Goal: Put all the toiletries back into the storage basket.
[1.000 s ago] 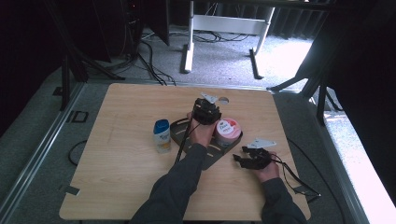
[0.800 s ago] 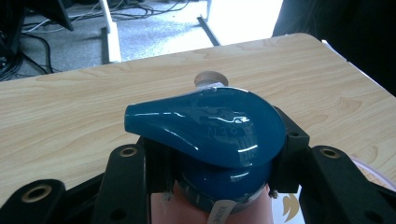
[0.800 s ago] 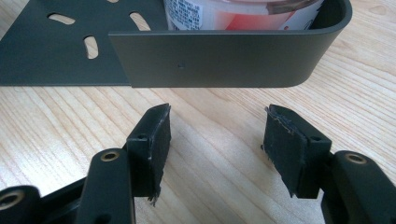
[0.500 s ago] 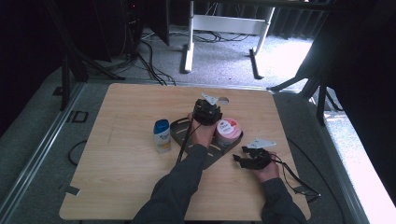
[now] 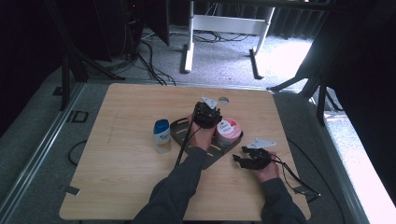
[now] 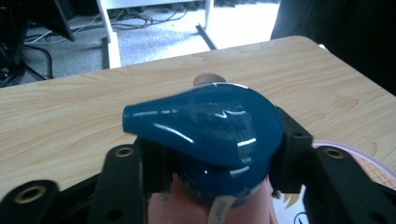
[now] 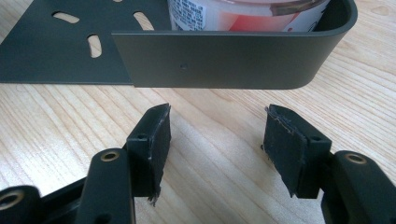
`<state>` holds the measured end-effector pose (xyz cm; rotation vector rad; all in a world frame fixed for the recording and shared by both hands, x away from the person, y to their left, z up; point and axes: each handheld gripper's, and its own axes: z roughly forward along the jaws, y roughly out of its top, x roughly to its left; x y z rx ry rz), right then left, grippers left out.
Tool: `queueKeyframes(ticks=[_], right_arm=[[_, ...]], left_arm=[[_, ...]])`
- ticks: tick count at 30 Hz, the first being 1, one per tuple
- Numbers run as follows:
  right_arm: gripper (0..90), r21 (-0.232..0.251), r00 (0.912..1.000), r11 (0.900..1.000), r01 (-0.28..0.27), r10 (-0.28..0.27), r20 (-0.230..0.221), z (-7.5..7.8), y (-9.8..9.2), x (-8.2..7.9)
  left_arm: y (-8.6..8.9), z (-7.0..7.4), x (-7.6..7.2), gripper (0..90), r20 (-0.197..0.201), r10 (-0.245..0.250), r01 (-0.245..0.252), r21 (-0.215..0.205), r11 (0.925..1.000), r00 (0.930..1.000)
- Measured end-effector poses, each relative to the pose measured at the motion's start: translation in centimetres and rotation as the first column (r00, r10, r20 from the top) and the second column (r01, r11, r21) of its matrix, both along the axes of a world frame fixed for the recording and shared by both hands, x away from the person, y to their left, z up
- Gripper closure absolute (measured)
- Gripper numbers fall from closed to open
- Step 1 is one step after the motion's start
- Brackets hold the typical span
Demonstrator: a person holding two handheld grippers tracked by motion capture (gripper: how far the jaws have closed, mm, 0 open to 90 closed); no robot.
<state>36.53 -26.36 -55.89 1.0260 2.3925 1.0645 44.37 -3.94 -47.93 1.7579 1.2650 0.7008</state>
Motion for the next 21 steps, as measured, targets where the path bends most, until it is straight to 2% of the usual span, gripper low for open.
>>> queueKeyframes(ticks=[5, 9, 16, 21], right_arm=[[41.0, -0.001, 1.0, 1.0, 0.0, 0.0, 0.001, 0.0, 0.0, 0.0], [41.0, 0.0, 1.0, 1.0, 0.0, 0.0, 0.0, 0.0, 0.0, 0.0], [41.0, 0.0, 1.0, 1.0, 0.0, 0.0, 0.0, 0.0, 0.0, 0.0], [41.0, -0.001, 1.0, 1.0, -0.001, 0.001, 0.0, 0.0, 0.0, 0.0]], left_arm=[[0.3, -0.3, -0.2, 41.1, -0.023, -0.01, 0.01, -0.01, 0.9999, 0.9997], [0.8, -0.2, -0.4, 39.8, -0.036, -0.026, 0.026, -0.006, 0.9997, 0.999], [1.5, 0.2, -0.9, 39.2, -0.034, -0.052, 0.052, -0.006, 0.9986, 0.9981], [2.0, 0.4, -1.1, 37.0, -0.055, -0.073, 0.073, -0.011, 0.9973, 0.9958]])
